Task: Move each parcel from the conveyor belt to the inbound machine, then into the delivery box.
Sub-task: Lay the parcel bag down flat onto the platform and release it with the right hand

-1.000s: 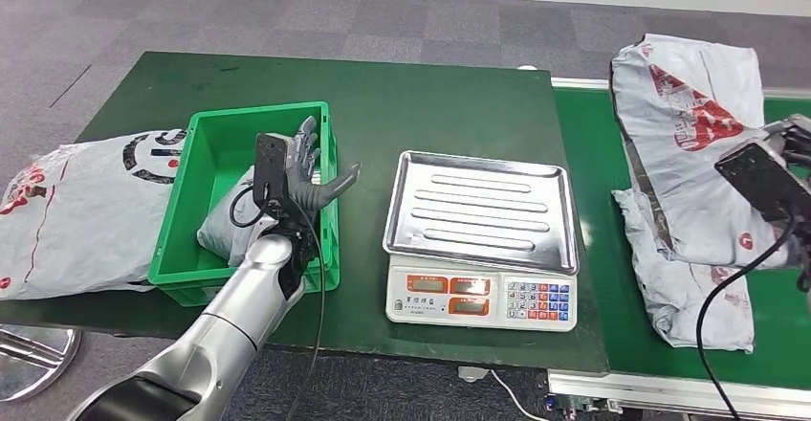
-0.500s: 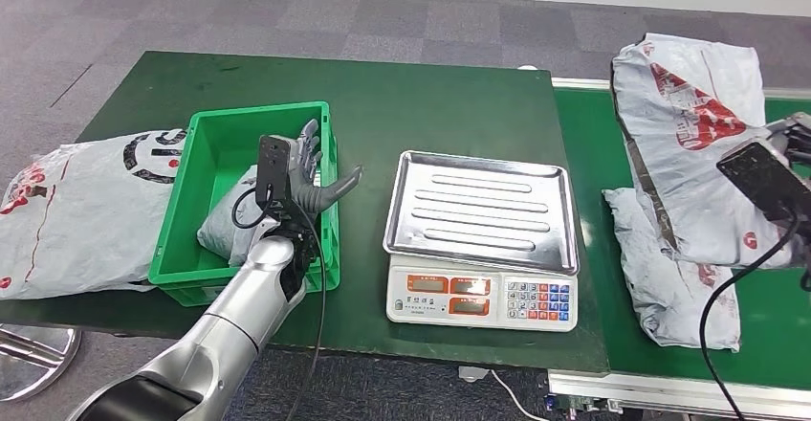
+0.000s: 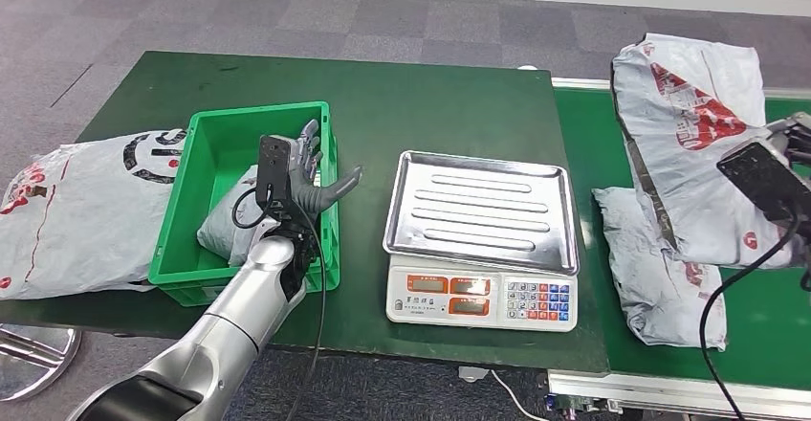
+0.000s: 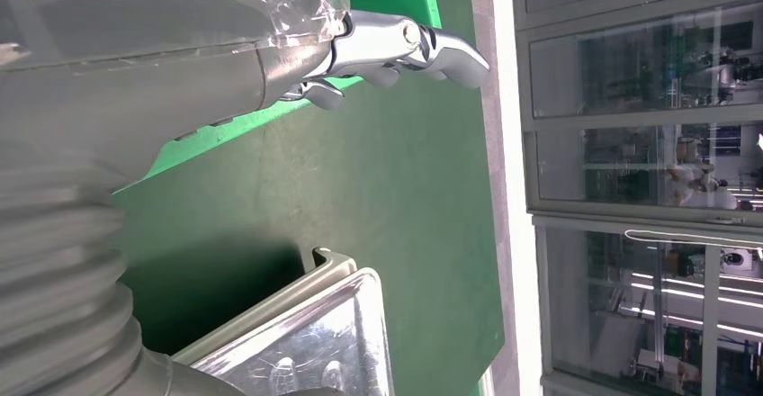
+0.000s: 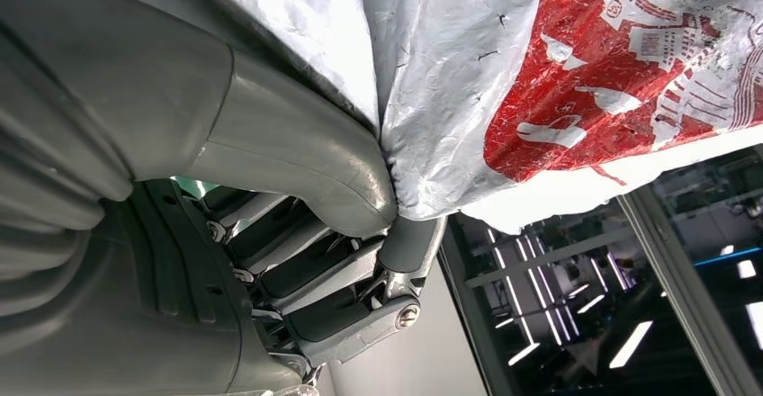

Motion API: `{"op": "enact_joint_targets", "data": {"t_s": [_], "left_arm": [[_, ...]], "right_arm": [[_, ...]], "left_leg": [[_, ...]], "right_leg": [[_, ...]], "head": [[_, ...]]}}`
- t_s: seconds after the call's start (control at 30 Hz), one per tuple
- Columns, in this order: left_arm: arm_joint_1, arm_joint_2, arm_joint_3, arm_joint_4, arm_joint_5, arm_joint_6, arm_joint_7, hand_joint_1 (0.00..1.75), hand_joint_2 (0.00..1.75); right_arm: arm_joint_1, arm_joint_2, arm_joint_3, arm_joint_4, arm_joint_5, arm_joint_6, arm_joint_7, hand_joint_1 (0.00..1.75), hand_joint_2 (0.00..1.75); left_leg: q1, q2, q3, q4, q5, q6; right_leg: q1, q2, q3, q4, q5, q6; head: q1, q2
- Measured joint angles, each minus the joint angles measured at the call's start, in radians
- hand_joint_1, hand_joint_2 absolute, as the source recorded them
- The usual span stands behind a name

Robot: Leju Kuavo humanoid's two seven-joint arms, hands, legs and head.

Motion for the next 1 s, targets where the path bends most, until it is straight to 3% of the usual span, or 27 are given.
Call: {"op": "enact_joint_targets", "data": {"t_s": [0.17, 0.23, 0.27, 0.37, 0.43, 0.5, 0.7, 1.0], "left_arm": [[0.000, 0.000, 0.000, 0.000, 0.000, -0.001, 0.000, 0.00, 1.75], [-0.006, -0.005, -0.001, 0.003, -0.004, -0.012, 0.010, 0.00, 1.75], [-0.015, -0.014, -0.003, 0.009, -0.007, -0.022, 0.023, 0.00, 1.75], [-0.062, -0.059, -0.025, 0.037, -0.011, -0.045, 0.056, 0.00, 1.75], [-0.085, -0.086, -0.050, 0.050, -0.003, -0.050, 0.059, 0.00, 1.75], [-0.095, -0.098, -0.064, 0.061, 0.009, -0.051, 0.059, 0.00, 1.75], [-0.098, -0.088, -0.081, 0.087, 0.024, -0.047, 0.060, 0.00, 1.75], [-0.099, -0.082, -0.085, 0.106, 0.032, -0.047, 0.060, 0.00, 1.75]], "right_arm": [[-0.001, 0.000, 0.000, 0.000, 0.000, 0.002, 0.001, 1.75, 1.75], [-0.033, 0.034, 0.009, 0.016, 0.005, 0.044, 0.009, 1.75, 1.75], [-0.084, 0.103, 0.027, 0.072, 0.020, 0.082, 0.005, 1.75, 1.75], [-0.254, 0.386, 0.176, 0.398, 0.069, 0.112, -0.059, 1.75, 1.75], [-0.287, 0.498, 0.305, 0.550, 0.054, 0.090, -0.090, 1.75, 1.75], [-0.316, 0.568, 0.384, 0.634, 0.020, 0.097, -0.080, 1.75, 1.75], [-0.388, 0.641, 0.504, 0.748, -0.025, 0.120, -0.046, 1.75, 1.75], [-0.417, 0.674, 0.539, 0.794, -0.029, 0.122, -0.038, 1.75, 1.75]], "left_leg": [[0.000, 0.000, -0.001, 0.000, 0.000, 0.000], [0.002, 0.001, -0.005, -0.002, -0.001, -0.002], [0.006, 0.006, -0.004, -0.002, -0.001, -0.005], [0.015, 0.032, 0.008, -0.001, -0.002, -0.011], [0.014, 0.032, 0.008, -0.002, 0.001, -0.010], [0.014, 0.023, 0.006, -0.004, 0.005, -0.012], [0.016, 0.009, 0.004, -0.006, 0.008, -0.016], [0.014, 0.008, 0.003, -0.006, 0.007, -0.016]], "right_leg": [[0.000, 0.000, 0.000, 0.000, 0.000, 0.000], [0.003, 0.000, 0.002, 0.000, 0.000, -0.002], [0.007, 0.006, 0.004, -0.002, 0.002, -0.005], [0.016, 0.032, 0.005, -0.009, 0.012, -0.011], [0.014, 0.032, 0.004, -0.009, 0.013, -0.010], [0.013, 0.024, 0.002, -0.007, 0.013, -0.011], [0.014, 0.011, 0.002, -0.006, 0.010, -0.016], [0.014, 0.010, 0.002, -0.007, 0.009, -0.015]], "head": [[0.000, 0.000], [0.000, 0.000], [0.001, 0.000], [0.001, 0.000], [0.000, 0.000], [0.000, 0.000], [0.000, 0.000], [0.000, 0.000]]}}
